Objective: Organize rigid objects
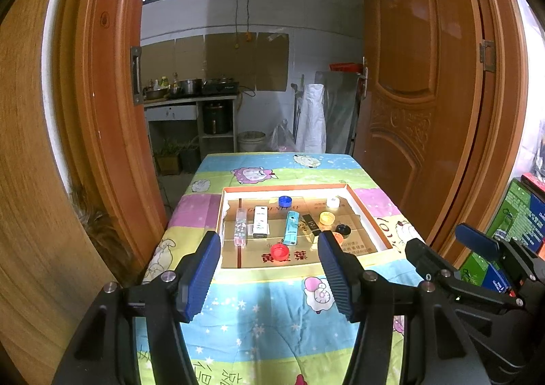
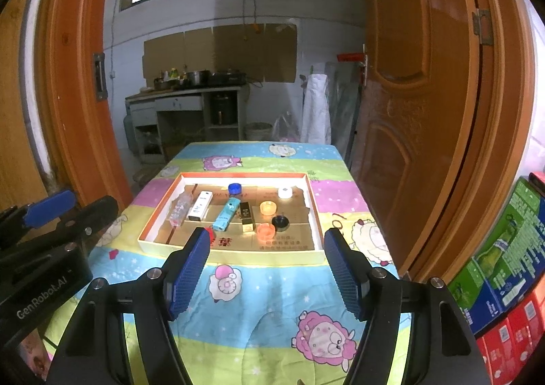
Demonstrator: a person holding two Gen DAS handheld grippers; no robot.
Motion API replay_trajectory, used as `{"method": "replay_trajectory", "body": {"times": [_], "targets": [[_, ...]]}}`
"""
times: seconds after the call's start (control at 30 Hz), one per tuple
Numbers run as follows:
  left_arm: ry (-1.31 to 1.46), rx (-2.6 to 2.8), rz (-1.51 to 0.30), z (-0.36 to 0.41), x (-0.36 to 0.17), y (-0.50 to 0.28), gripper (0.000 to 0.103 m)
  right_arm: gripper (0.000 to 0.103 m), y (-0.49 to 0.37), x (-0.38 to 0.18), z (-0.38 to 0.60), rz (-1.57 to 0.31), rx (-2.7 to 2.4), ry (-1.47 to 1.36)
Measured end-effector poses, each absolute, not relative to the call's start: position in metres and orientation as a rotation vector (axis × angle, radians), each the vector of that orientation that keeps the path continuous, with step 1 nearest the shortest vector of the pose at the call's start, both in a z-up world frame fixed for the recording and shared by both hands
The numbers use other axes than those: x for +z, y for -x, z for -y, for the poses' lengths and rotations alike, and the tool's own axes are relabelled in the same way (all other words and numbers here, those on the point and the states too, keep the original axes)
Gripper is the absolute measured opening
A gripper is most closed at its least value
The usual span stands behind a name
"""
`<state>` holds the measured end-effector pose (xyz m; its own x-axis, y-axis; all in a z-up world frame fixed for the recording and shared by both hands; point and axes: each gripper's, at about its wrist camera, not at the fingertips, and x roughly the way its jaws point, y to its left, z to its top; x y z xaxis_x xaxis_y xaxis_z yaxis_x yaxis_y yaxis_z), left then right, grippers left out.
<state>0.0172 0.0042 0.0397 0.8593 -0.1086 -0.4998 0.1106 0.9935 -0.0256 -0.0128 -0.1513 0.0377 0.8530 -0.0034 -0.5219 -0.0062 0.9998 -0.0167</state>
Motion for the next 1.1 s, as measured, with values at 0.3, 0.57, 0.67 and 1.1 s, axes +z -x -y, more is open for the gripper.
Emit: {"method": "replay_trajectory", "body": {"times": [0.3,0.57,0.67,1.1], "targets": [[-0.002,-0.117,-0.535,-0.005,0.037,-0.017,0.06,0.071,0.013,0.037,0.151,-0.551,0.002,0.018],[-0.001,-0.123,-0.563,-0.003,0.032,-0.018,0.06,0.071,0.013,0.036,0.154,-0.556,0.0,0.025],[-0.004,-0.124,-0.569,-0.003,0.031,-0.018,0.06,0.071,0.013,0.034,0.154,-0.56,0.001,0.026],[-0.01,-0.125,-0.583,-0.002,0.03,-0.018,0.06,0.071,0.013,0.03,0.153,-0.573,0.005,0.027]]}}
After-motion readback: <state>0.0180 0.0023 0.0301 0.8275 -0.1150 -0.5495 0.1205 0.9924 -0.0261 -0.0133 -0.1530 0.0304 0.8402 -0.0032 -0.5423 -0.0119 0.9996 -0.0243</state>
